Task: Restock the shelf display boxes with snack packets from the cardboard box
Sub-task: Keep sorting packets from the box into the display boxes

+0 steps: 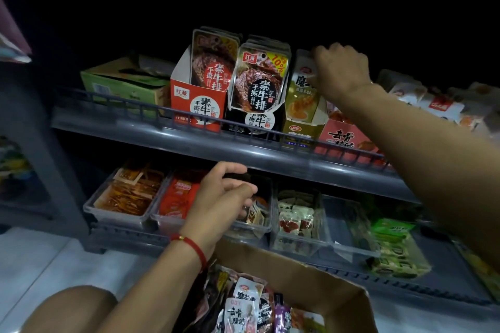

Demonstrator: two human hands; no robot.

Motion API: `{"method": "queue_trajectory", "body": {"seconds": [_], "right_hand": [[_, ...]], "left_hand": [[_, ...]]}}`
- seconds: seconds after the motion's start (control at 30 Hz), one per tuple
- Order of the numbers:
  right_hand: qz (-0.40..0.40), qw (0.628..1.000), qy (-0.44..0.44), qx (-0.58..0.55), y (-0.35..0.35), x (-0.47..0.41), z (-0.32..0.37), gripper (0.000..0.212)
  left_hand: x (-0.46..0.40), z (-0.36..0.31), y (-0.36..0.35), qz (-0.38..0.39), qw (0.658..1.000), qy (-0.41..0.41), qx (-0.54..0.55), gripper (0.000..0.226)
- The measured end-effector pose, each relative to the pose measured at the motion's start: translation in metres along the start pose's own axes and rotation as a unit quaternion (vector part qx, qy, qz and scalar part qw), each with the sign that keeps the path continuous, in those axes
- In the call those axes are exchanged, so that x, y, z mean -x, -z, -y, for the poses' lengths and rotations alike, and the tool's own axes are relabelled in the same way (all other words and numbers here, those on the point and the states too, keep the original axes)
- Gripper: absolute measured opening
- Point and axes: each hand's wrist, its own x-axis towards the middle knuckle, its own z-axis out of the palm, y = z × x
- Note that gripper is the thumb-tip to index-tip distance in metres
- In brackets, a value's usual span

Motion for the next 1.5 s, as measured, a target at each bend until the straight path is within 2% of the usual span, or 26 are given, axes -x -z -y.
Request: {"method": "queue_trajectory", "body": {"seconds": [0.07, 0.13, 0.2, 0.27, 0.37, 0.43, 0.47, 0.53, 0.6, 0.67, 0.7, 0.77, 0.87, 0.97, 1.03, 1.23, 1.37, 1.5], "right_hand": [[-0.023, 1.0, 0.012, -0.006, 0.008, 0.008, 0.003, 0.044], [-0.078, 0.996, 0.043, -0.02, 0.018, 0.021, 0.006, 0.037], [-0.133, 0.987, 0.074, -0.056, 0.028, 0.046, 0.013, 0.028], [-0.123, 0.981, 0.096, -0.113, 0.038, 0.086, 0.022, 0.025], [-0.018, 0.979, 0.087, -0.184, 0.042, 0.161, 0.039, 0.022], [0.144, 0.971, 0.064, -0.178, 0.029, 0.203, 0.045, 0.03], [0.246, 0.952, 0.065, -0.171, 0.018, 0.221, 0.047, 0.032], [0.423, 0.879, 0.083, -0.201, -0.014, 0.257, 0.047, 0.031], [0.525, 0.816, 0.122, -0.209, -0.054, 0.296, 0.05, 0.029], [0.572, 0.775, 0.204, -0.176, -0.102, 0.336, 0.054, 0.015], [0.582, 0.761, 0.246, -0.144, -0.123, 0.356, 0.057, 0.015], [0.565, 0.749, 0.34, -0.067, -0.15, 0.384, 0.059, 0.031], [0.501, 0.75, 0.426, -0.068, -0.168, 0.409, 0.065, 0.038], [0.48, 0.756, 0.438, -0.079, -0.183, 0.429, 0.069, 0.044], [0.497, 0.766, 0.4, -0.077, -0.188, 0.434, 0.072, 0.047], [0.531, 0.757, 0.379, -0.021, -0.19, 0.433, 0.074, 0.052], [0.548, 0.768, 0.326, -0.058, -0.164, 0.41, 0.066, 0.034], [0.562, 0.768, 0.249, -0.181, -0.143, 0.383, 0.048, 0.024]], "left_hand": [[-0.001, 0.003, 0.002, 0.006, 0.996, 0.001, -0.086, 0.026], [-0.001, 0.004, 0.005, 0.023, 0.981, -0.005, -0.191, 0.021], [0.001, 0.007, 0.007, 0.05, 0.96, 0.004, -0.276, 0.015], [0.006, 0.015, 0.006, 0.088, 0.927, 0.007, -0.365, 0.014], [0.02, 0.033, 0.001, 0.178, 0.885, 0.029, -0.43, 0.02], [0.029, 0.047, -0.004, 0.248, 0.873, 0.067, -0.414, 0.022], [0.034, 0.055, -0.007, 0.271, 0.867, 0.08, -0.41, 0.021], [0.04, 0.074, -0.014, 0.294, 0.851, 0.085, -0.426, 0.026], [0.047, 0.096, -0.021, 0.315, 0.823, 0.098, -0.462, 0.037], [0.053, 0.118, -0.029, 0.348, 0.787, 0.123, -0.493, 0.039], [0.055, 0.127, -0.032, 0.361, 0.772, 0.137, -0.505, 0.039], [0.058, 0.14, -0.034, 0.371, 0.749, 0.151, -0.527, 0.041], [0.058, 0.151, -0.034, 0.391, 0.725, 0.153, -0.546, 0.049], [0.056, 0.153, -0.037, 0.406, 0.727, 0.159, -0.53, 0.055], [0.054, 0.155, -0.038, 0.409, 0.736, 0.155, -0.517, 0.053], [0.052, 0.16, -0.039, 0.404, 0.753, 0.157, -0.495, 0.049], [0.052, 0.162, -0.039, 0.397, 0.765, 0.156, -0.483, 0.047], [0.049, 0.167, -0.041, 0.369, 0.803, 0.151, -0.443, 0.043]]}}
